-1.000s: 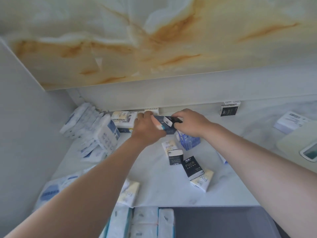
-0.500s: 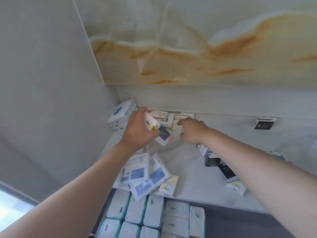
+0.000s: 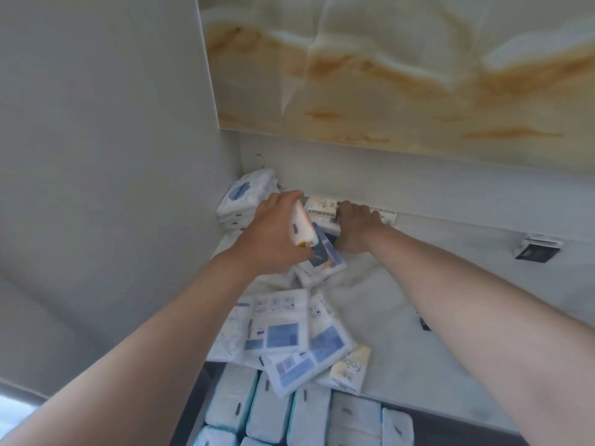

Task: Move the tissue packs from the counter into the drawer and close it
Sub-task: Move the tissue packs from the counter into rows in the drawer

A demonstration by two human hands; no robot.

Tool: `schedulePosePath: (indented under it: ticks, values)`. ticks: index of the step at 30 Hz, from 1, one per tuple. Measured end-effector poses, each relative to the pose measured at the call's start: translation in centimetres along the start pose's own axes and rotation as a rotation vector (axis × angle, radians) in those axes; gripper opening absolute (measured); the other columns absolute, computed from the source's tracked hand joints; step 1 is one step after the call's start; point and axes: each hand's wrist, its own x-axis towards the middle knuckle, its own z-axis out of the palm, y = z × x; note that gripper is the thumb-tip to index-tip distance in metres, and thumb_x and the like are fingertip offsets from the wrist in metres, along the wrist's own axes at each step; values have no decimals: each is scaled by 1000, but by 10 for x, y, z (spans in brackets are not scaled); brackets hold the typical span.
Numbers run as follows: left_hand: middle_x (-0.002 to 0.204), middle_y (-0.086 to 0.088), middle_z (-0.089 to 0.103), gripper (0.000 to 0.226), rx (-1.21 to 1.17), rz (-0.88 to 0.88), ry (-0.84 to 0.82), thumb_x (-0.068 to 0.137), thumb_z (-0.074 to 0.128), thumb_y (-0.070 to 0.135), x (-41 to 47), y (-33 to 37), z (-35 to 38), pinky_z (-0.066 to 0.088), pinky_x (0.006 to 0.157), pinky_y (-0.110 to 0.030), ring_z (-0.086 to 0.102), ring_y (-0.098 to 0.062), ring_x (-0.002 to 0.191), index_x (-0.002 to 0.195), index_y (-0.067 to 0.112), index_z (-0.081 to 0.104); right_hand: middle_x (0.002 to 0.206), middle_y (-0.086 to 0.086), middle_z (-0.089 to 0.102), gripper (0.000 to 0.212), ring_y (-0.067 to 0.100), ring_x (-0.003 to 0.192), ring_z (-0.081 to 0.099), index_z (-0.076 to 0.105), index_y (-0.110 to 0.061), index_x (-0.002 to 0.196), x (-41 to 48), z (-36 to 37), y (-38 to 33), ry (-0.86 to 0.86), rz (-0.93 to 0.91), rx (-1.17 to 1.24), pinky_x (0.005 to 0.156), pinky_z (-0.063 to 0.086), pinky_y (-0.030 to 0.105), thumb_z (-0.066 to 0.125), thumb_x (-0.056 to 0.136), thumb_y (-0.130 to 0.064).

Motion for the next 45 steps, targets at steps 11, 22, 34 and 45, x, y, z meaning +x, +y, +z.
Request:
schedulePosePath:
  ticks: [11,22,34,45]
  values:
    - [141,3,33,99,-52,-15,20,68,83,30,5,9,4,25,95,-25,26,-16,132,149,28,26,122,10,39,65,32,110,44,47,-24,122,-26,-19,18,281,-125,31,91,28,37,77,67,-41]
    - [142,3,33,99,-158,-51,69,66,87,31,-61,86,21,28,104,-25,28,-16,135,147,24,29,139,12,35,67,29,133,32,57,-20,130,-160,-55,53,364,-220,307,98,33,29,81,68,-21]
    - [134,9,38,93,-82,32,-188,68,85,41,-164,120,16,36,101,-27,39,-11,122,146,25,37,137,-13,40,84,10,132,40,44,-37,139,-326,-21,72,24,-228,436,106,38,32,60,57,-45]
    - [140,8,36,92,146,-24,-600,69,78,44,-218,117,67,39,101,-31,41,-16,126,146,29,31,131,-1,48,67,23,122,46,49,-33,133,-370,84,68,-392,-298,108,95,46,33,74,70,-31]
